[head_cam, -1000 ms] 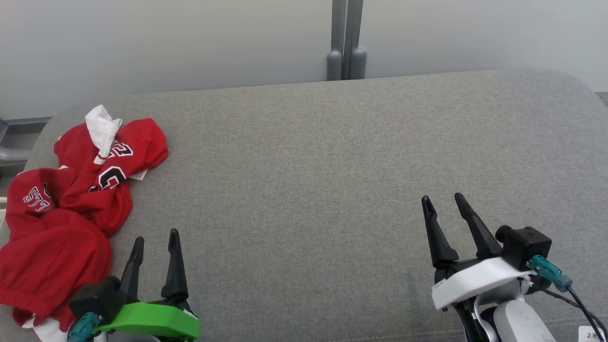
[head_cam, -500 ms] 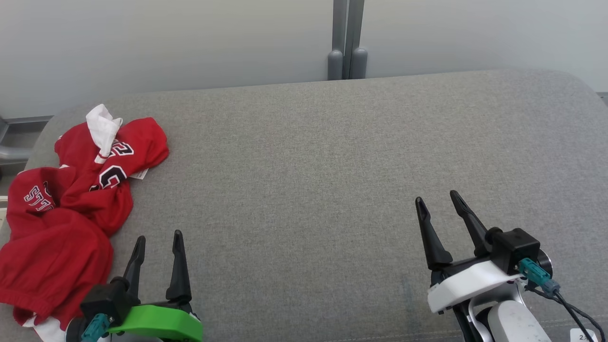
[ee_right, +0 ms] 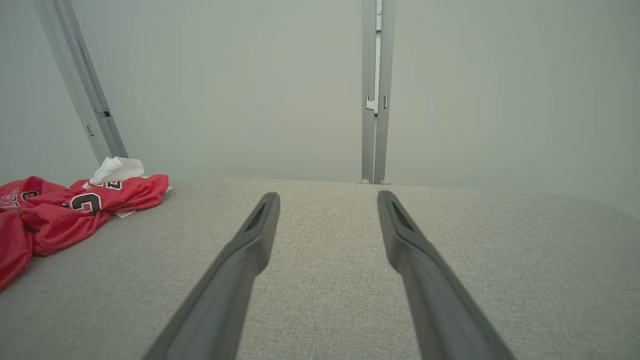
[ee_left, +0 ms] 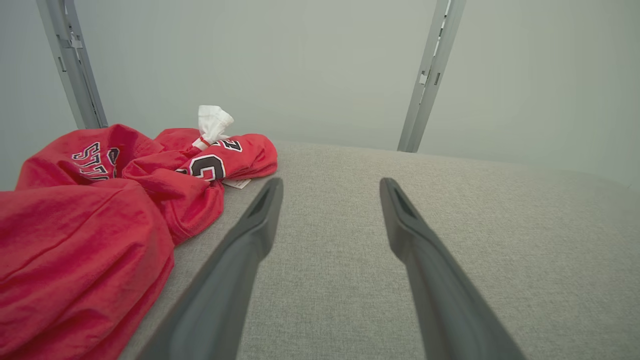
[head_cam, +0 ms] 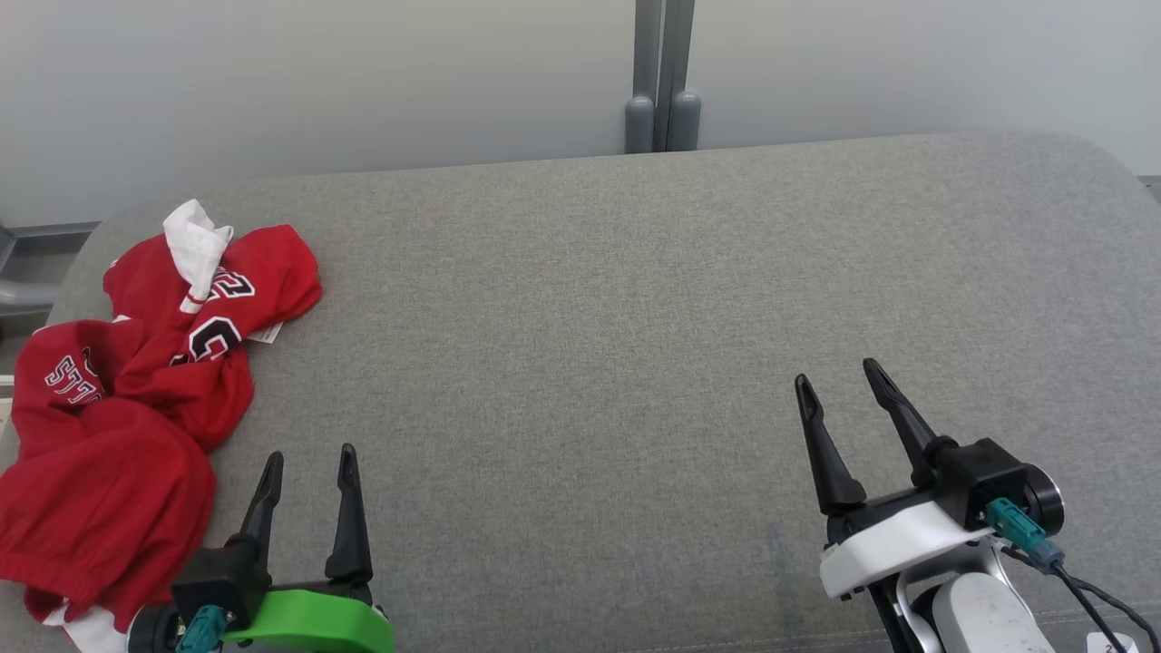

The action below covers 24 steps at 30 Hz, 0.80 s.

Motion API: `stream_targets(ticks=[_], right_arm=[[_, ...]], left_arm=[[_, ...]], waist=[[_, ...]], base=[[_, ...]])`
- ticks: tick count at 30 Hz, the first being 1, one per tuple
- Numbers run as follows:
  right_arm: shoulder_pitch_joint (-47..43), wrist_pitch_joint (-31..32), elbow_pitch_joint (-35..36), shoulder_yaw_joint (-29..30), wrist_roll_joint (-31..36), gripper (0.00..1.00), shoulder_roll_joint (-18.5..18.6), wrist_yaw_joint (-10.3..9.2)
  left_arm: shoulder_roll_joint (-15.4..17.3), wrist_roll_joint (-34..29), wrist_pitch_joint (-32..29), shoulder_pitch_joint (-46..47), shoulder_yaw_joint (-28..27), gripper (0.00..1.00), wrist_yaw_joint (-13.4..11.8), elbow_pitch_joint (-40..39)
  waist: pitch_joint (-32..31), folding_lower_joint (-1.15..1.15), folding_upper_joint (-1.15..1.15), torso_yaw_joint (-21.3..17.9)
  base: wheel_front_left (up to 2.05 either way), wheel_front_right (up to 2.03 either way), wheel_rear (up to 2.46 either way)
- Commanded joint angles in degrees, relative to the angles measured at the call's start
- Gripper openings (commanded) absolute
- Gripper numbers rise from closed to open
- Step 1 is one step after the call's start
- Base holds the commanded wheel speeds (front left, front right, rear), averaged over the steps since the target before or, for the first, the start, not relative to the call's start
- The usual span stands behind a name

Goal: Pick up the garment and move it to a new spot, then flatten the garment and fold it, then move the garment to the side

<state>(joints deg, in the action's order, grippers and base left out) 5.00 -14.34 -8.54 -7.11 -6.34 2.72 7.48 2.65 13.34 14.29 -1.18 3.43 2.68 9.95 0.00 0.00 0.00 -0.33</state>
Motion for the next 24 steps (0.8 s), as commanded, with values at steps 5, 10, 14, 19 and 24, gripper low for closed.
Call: stream_targets(ticks=[5,10,14,19,24], right_arm=[[0.4,-0.9,0.2,0.1,2.2,1.00,0.3,0.02],[0.3,-0.9,0.0,0.4,2.2,1.00,0.3,0.02],[0.4,-0.9,-0.2,0.5,1.9,1.00,0.3,0.01],[0.3,-0.9,-0.5,0.5,1.6,1.00,0.3,0.01],[0.0,-0.9,-0.8,0.5,1.4,1.00,0.3,0.01]], left_arm=[[0.4,-2.2,0.9,-0.7,0.0,1.00,-0.4,0.3],[0.4,-2.1,1.0,-0.6,-0.1,1.00,-0.3,0.6],[0.4,-1.9,1.0,-0.5,-0.2,1.00,-0.3,0.6],[0.4,-1.9,1.0,-0.7,-0.3,1.00,-0.2,0.7],[0.4,-2.0,1.0,-1.1,-0.1,1.00,-0.1,0.8]], waist=[[-0.1,0.00,0.00,0.0],[-0.3,0.00,0.00,0.1],[-0.4,0.00,0.00,0.2],[-0.7,0.00,0.00,0.2],[-1.1,0.00,0.00,0.3]], base=[[0.00,0.00,0.00],[0.00,0.00,0.00],[0.00,0.00,0.00],[0.00,0.00,0.00],[0.00,0.00,0.00]])
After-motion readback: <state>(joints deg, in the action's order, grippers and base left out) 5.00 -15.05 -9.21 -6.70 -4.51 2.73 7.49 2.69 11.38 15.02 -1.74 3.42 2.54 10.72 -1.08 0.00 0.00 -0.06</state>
